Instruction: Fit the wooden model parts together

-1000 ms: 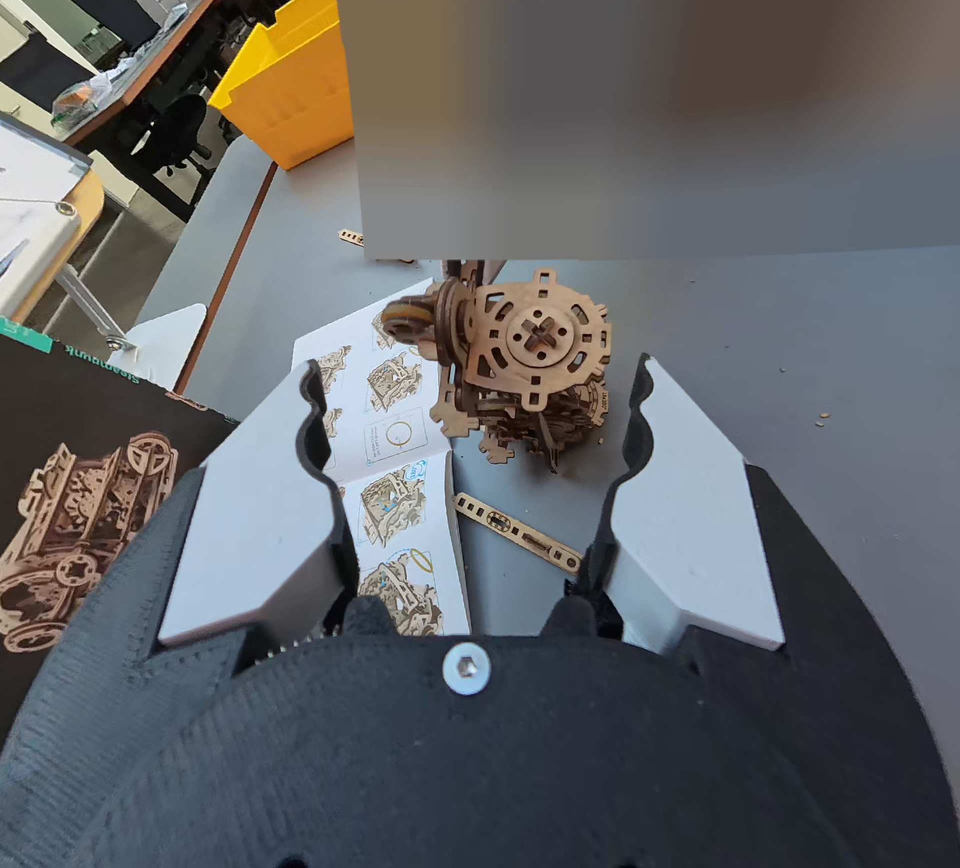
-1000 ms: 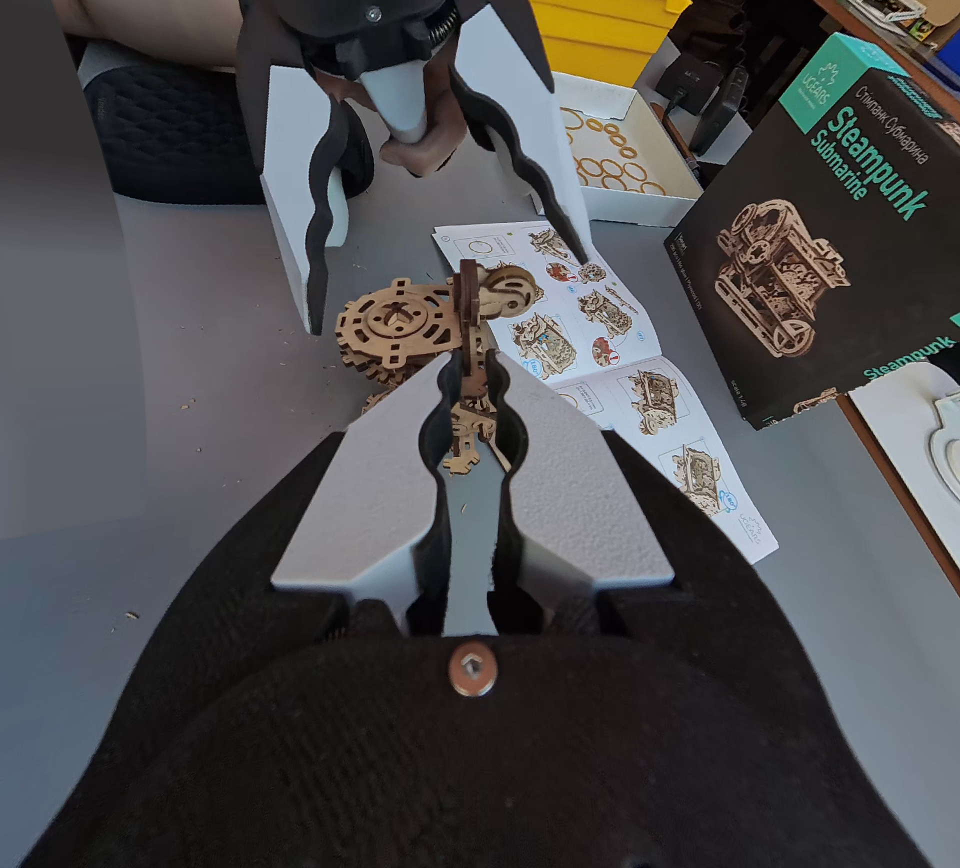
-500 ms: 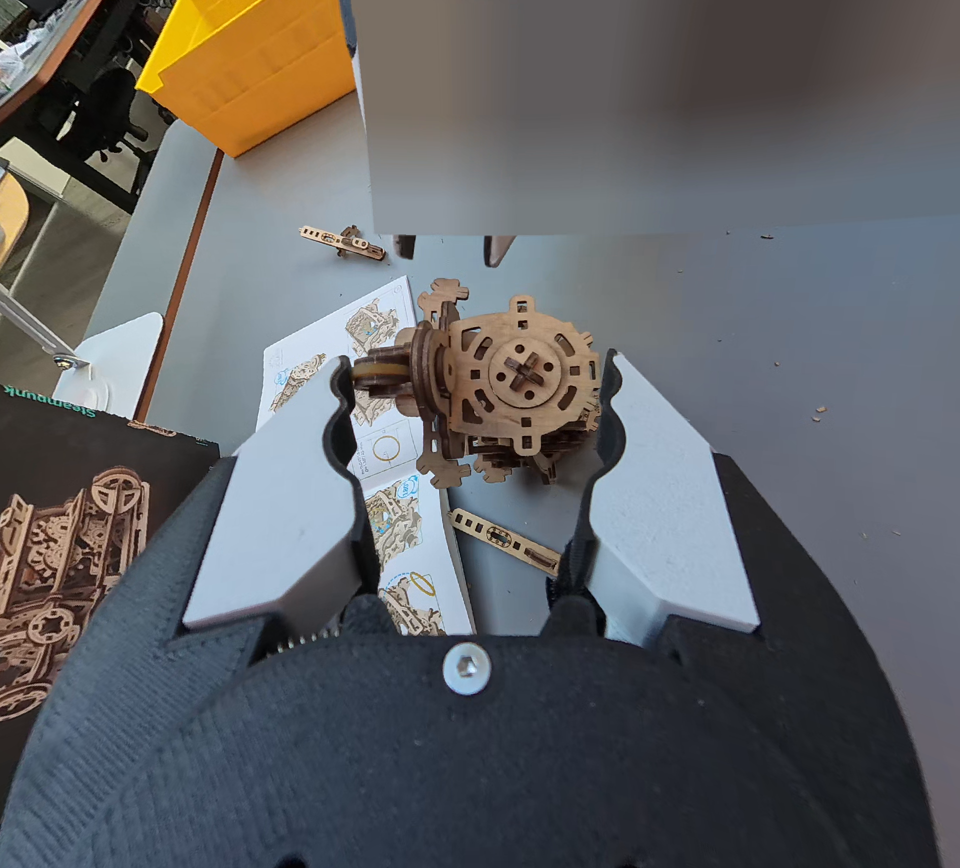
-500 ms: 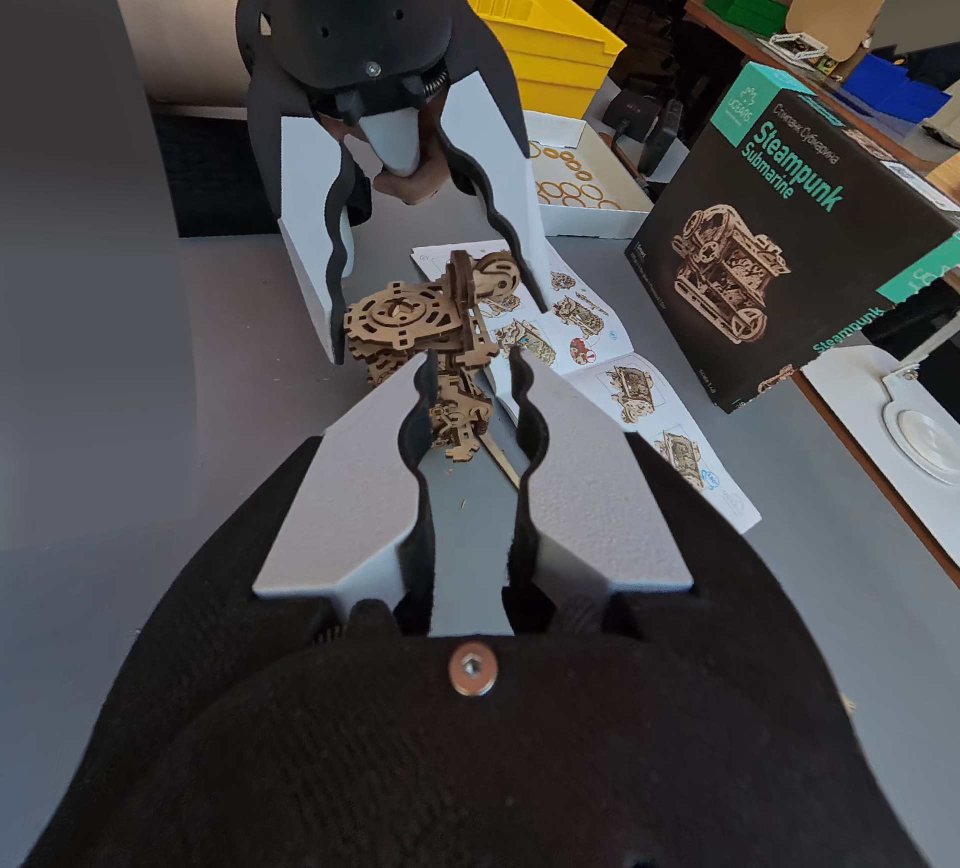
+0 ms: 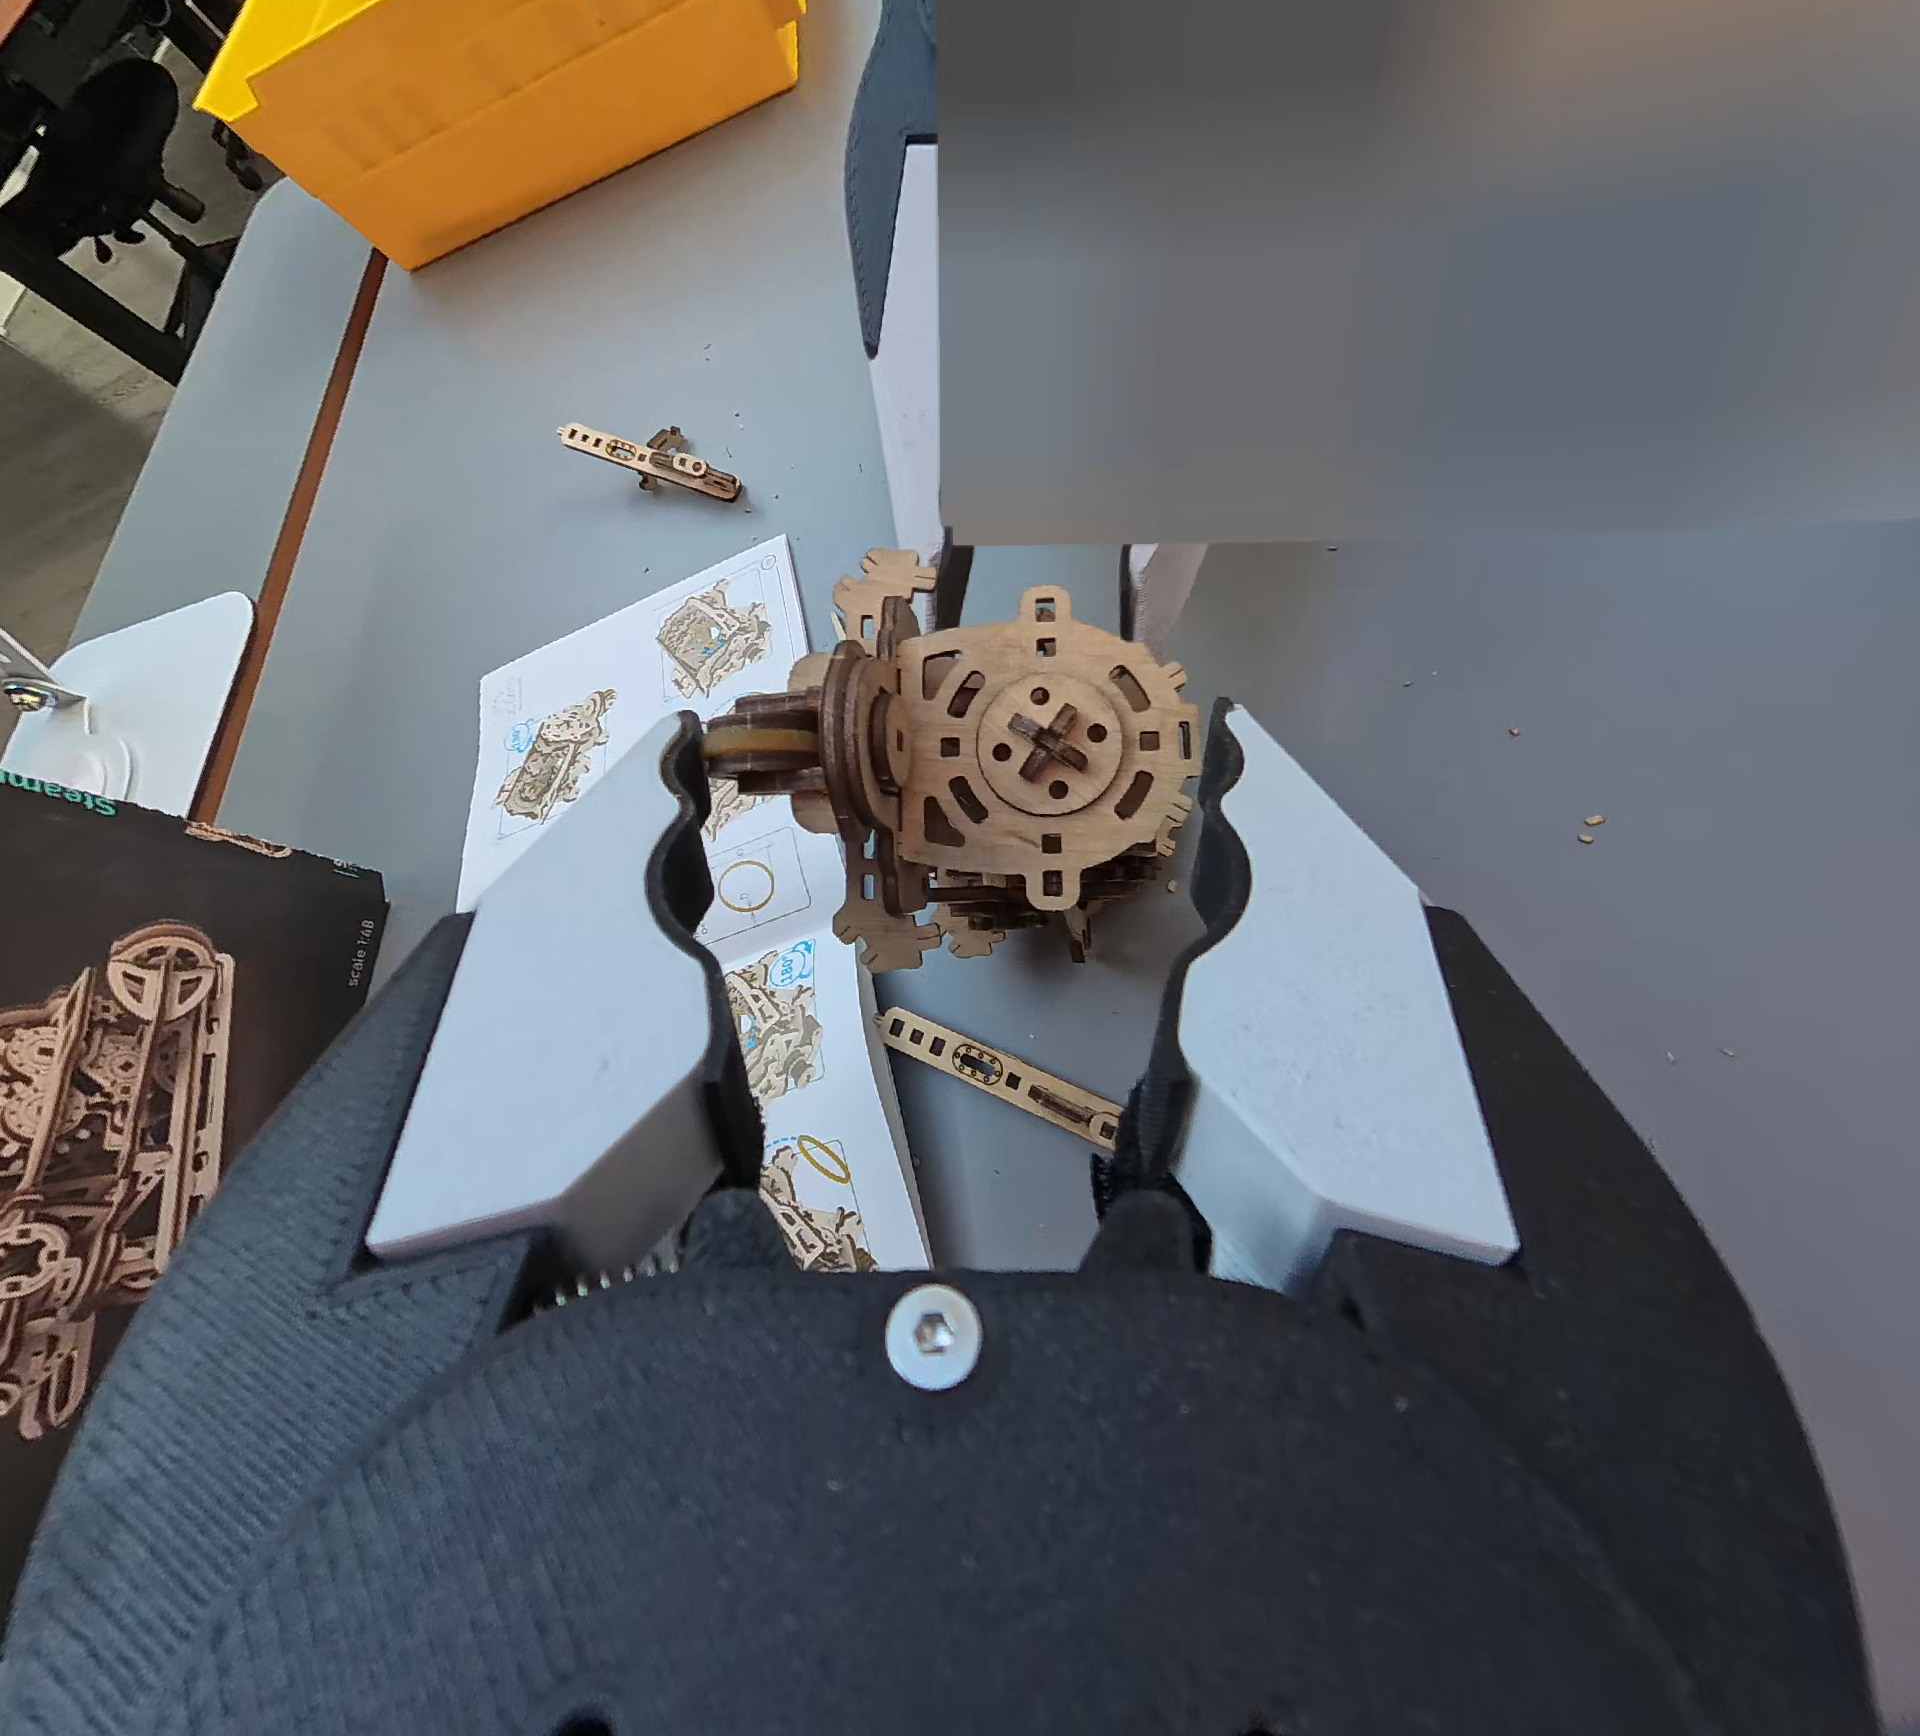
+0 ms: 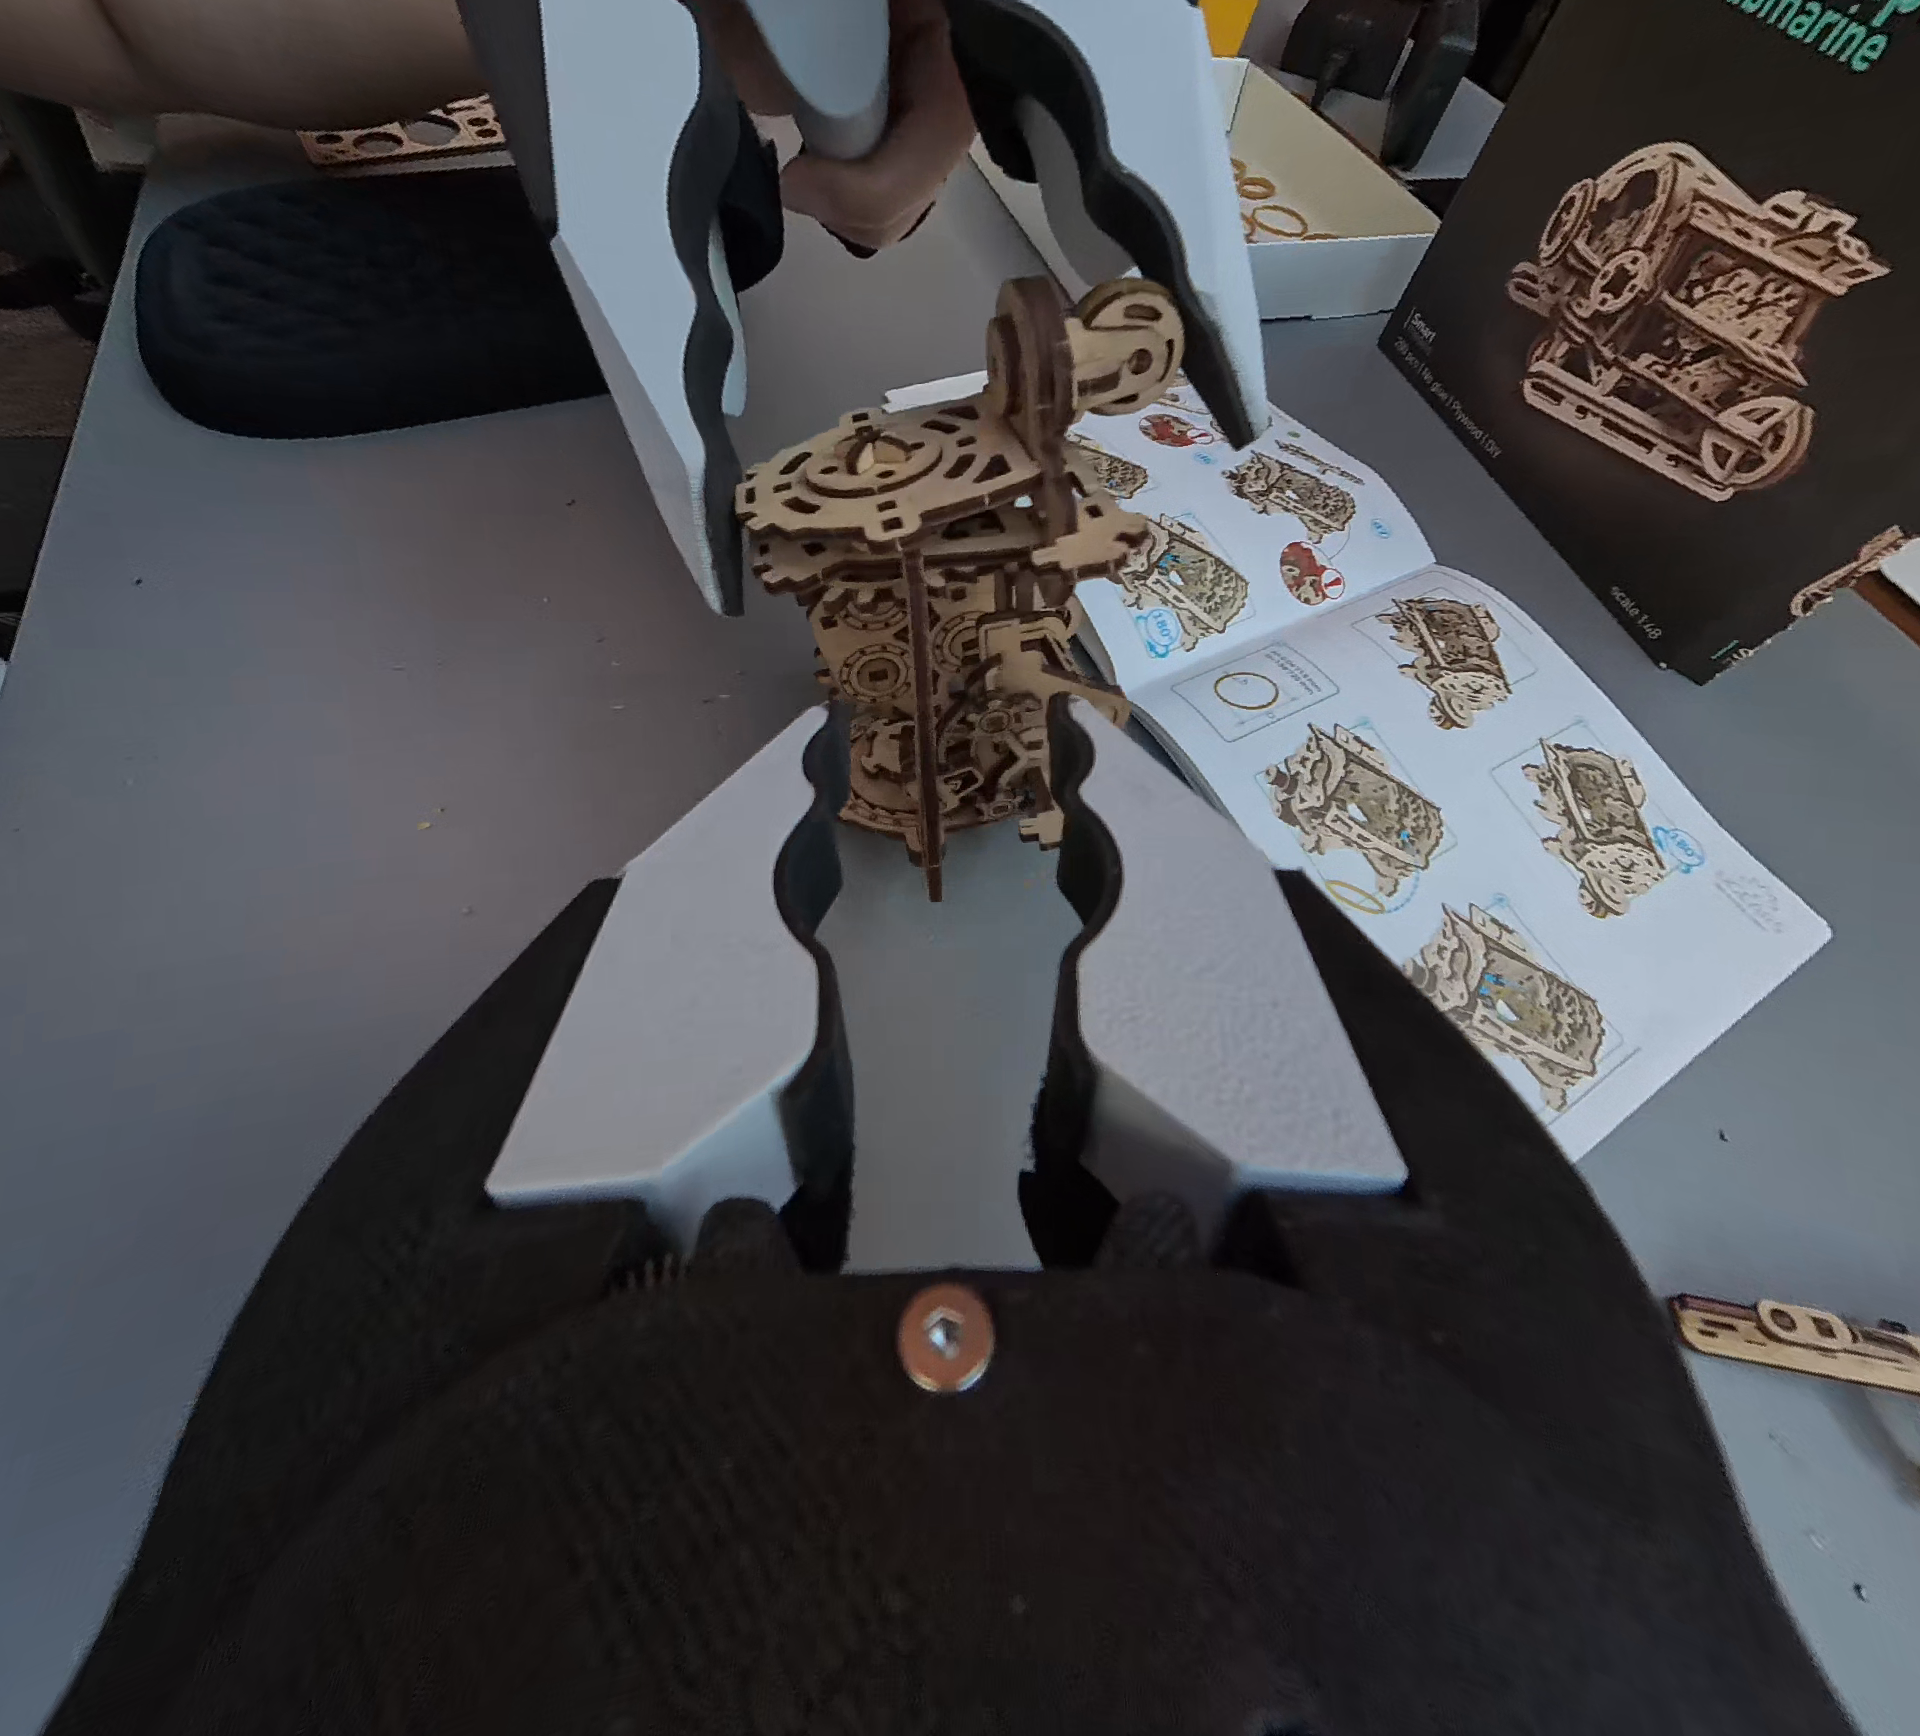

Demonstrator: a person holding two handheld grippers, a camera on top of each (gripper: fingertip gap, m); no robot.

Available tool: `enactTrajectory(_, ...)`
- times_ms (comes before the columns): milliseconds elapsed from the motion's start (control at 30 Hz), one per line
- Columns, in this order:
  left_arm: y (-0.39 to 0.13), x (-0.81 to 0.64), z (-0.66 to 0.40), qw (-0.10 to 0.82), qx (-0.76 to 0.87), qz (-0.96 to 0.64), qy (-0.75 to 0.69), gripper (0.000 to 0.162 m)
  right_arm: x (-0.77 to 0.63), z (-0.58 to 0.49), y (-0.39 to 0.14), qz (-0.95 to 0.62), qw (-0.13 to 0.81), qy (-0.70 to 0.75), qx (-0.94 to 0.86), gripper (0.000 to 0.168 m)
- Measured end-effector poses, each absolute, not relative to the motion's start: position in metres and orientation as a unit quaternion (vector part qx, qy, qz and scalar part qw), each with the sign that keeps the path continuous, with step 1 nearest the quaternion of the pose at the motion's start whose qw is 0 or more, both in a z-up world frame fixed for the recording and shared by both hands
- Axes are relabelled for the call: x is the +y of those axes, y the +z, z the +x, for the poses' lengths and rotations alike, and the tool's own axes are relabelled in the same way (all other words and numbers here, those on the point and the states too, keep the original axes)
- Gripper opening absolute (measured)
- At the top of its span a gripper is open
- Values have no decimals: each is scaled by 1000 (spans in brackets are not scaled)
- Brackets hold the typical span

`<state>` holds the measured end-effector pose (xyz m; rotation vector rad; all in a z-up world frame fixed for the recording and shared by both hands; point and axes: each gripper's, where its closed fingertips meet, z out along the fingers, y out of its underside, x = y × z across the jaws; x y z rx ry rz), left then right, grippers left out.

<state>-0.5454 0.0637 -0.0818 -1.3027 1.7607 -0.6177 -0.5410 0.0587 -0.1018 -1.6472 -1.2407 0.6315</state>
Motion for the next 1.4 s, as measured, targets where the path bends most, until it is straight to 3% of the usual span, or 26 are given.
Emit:
enactTrajectory(633,-88,64,-550,383,715,-530,-248,94,66,-548,-104,-650,497,239,-523,24)
enactTrajectory(800,-96,63,-551,372,719,-532,-247,74,66,-548,-103,-643,504,225,-530,23)
enactTrajectory(1400,-78,71,-552,413,683,-543,-261,89,65,-543,-96,-638,520,237,-516,25)
